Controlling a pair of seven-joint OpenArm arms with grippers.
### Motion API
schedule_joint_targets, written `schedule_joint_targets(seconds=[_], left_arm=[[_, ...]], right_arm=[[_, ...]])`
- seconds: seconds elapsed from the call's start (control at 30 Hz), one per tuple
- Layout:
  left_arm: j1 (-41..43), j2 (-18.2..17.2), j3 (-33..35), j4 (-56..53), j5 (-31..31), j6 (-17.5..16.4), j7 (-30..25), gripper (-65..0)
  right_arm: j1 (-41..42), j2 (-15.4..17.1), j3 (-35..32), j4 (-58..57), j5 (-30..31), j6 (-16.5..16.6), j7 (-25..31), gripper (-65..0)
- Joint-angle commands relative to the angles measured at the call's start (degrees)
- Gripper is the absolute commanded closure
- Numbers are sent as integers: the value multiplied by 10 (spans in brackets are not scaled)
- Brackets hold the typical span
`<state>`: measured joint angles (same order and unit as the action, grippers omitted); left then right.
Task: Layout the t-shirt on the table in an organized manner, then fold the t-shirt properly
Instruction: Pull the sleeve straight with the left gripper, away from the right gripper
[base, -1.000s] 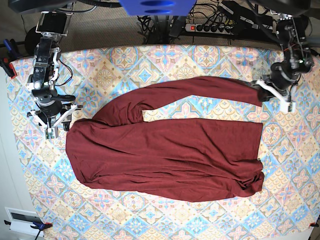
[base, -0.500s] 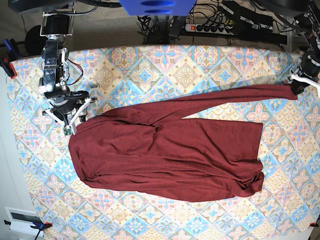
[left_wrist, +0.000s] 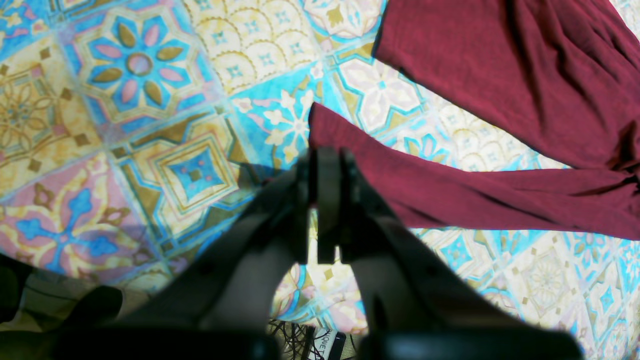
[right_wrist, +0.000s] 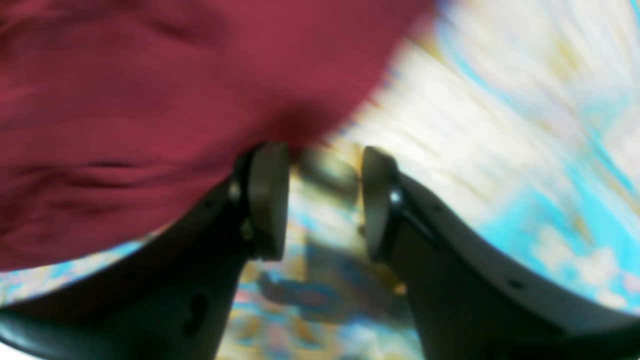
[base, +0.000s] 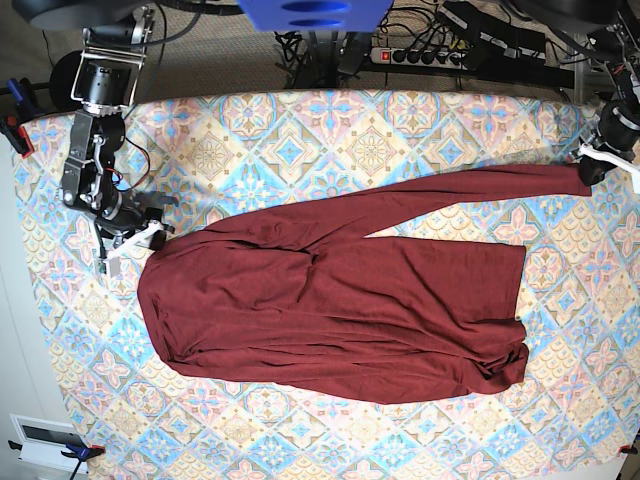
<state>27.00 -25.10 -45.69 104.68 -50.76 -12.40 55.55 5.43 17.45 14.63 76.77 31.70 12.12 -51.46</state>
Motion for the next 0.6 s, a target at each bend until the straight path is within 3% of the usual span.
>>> schedule_joint_targets(seconds=[0.0, 0.57], left_arm=[[-1, -12, -5, 9, -4, -1, -11, 0], [-1, -13, 23, 9, -3, -1, -12, 0]], right_arm=[[19, 6, 5, 3, 16, 8, 16, -269], [71, 6, 6, -83, 16, 8, 46, -283]])
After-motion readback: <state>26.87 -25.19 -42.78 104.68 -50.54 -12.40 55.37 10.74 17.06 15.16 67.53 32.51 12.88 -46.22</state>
